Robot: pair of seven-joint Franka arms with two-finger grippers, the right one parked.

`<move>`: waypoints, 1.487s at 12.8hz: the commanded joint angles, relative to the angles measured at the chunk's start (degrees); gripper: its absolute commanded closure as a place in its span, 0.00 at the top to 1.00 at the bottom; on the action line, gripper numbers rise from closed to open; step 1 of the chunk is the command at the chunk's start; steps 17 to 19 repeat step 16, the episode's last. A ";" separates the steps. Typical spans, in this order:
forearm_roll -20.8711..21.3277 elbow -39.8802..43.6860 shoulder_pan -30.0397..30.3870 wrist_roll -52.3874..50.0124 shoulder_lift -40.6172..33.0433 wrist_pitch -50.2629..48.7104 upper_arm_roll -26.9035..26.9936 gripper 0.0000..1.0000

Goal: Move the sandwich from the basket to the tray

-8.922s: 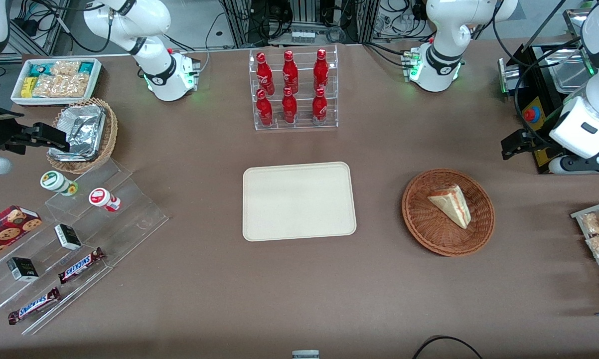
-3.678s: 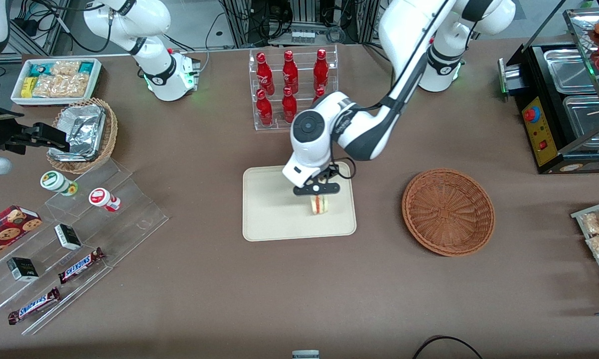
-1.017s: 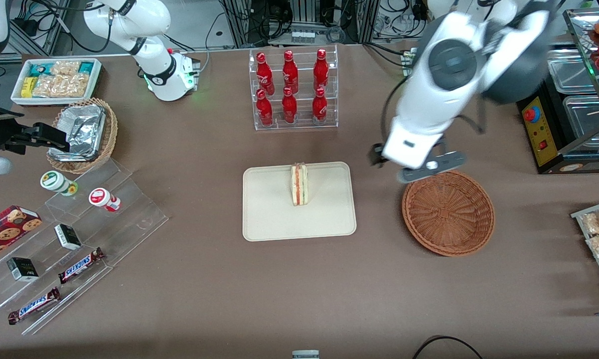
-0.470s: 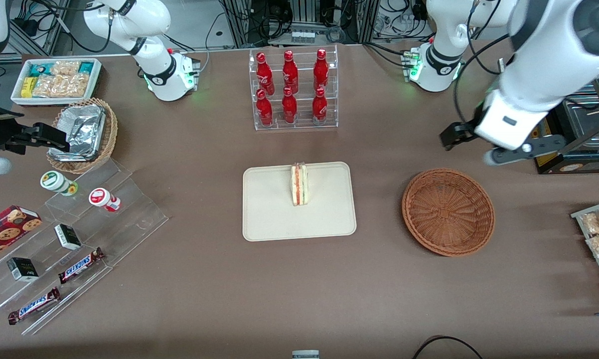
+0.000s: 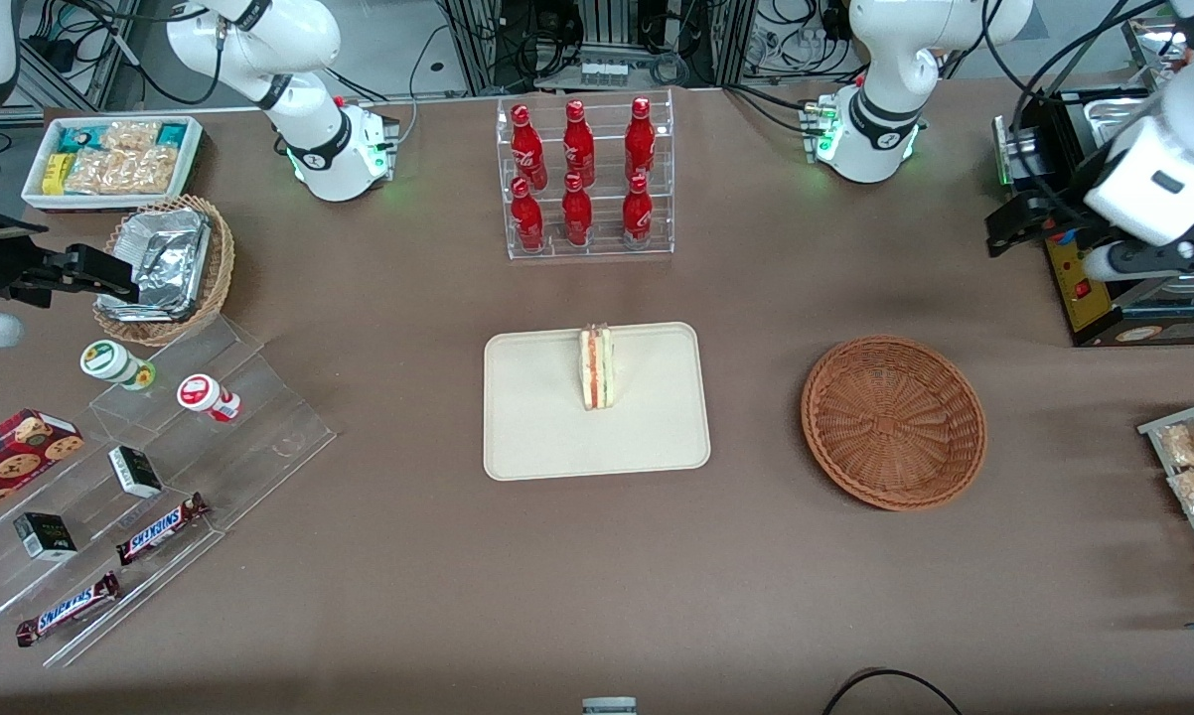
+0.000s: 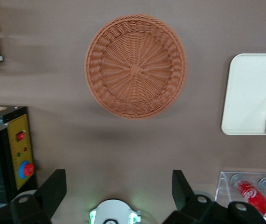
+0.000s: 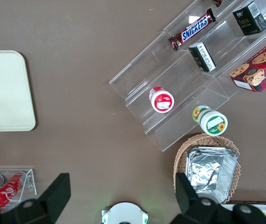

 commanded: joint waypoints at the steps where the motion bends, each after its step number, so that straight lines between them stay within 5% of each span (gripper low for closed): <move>1: -0.31 -2.60 2.85 4.10 -2.04 0.17 -0.77 1.00; 8: -0.49 5.73 3.03 3.23 5.52 1.05 -0.77 1.00; 19: 1.79 6.71 3.55 3.40 6.32 1.58 -0.86 1.00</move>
